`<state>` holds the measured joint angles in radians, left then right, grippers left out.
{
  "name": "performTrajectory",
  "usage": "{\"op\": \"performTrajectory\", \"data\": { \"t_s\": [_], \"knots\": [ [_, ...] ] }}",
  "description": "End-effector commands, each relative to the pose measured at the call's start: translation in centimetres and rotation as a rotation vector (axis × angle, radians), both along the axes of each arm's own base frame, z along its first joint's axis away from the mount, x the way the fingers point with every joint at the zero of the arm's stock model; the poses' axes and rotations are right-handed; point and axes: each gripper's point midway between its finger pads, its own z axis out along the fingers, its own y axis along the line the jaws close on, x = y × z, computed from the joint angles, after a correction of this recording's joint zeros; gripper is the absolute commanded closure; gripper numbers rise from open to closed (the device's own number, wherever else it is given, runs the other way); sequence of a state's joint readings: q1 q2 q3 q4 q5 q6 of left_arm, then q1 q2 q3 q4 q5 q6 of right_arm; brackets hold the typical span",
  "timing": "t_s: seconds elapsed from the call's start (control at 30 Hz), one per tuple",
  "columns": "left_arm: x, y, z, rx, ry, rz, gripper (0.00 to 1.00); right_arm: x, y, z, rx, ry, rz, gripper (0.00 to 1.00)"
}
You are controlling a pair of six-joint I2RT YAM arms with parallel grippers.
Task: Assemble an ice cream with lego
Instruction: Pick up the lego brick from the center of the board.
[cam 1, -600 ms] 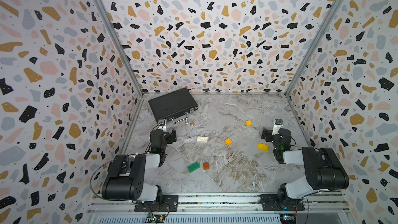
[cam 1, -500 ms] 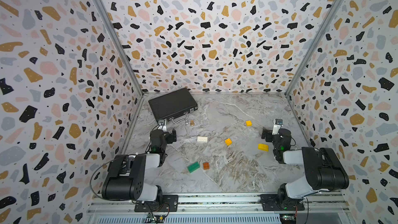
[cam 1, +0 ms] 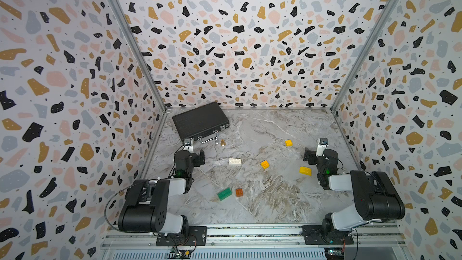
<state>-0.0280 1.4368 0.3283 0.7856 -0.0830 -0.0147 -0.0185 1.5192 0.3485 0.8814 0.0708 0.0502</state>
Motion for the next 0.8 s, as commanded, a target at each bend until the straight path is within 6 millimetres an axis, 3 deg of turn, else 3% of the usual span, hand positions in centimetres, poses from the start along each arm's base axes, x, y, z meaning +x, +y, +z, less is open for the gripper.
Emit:
{"op": "performTrajectory", "data": {
  "t_s": [0.0, 0.53, 0.67, 0.77],
  "knots": [
    [0.5, -0.2, 1.4, -0.001, -0.053, -0.012, 0.01, 0.2, 0.1, 0.3, -0.008, -0.003, 0.007, 0.0],
    [0.4, -0.2, 1.5, -0.01, -0.048, -0.017, 0.01, 0.2, 0.1, 0.4, -0.008, -0.008, 0.008, 0.0],
    [0.3, 1.4, 3.8, -0.007, -0.019, 0.08, 0.01, -1.3, -0.8, 2.9, -0.011, -0.078, -0.053, 0.0],
    [0.0, 1.6, 8.3, -0.039, -0.099, 0.134, 0.01, -2.0, -0.6, 6.8, 0.017, -0.122, -0.05, 0.0]
  ]
}}
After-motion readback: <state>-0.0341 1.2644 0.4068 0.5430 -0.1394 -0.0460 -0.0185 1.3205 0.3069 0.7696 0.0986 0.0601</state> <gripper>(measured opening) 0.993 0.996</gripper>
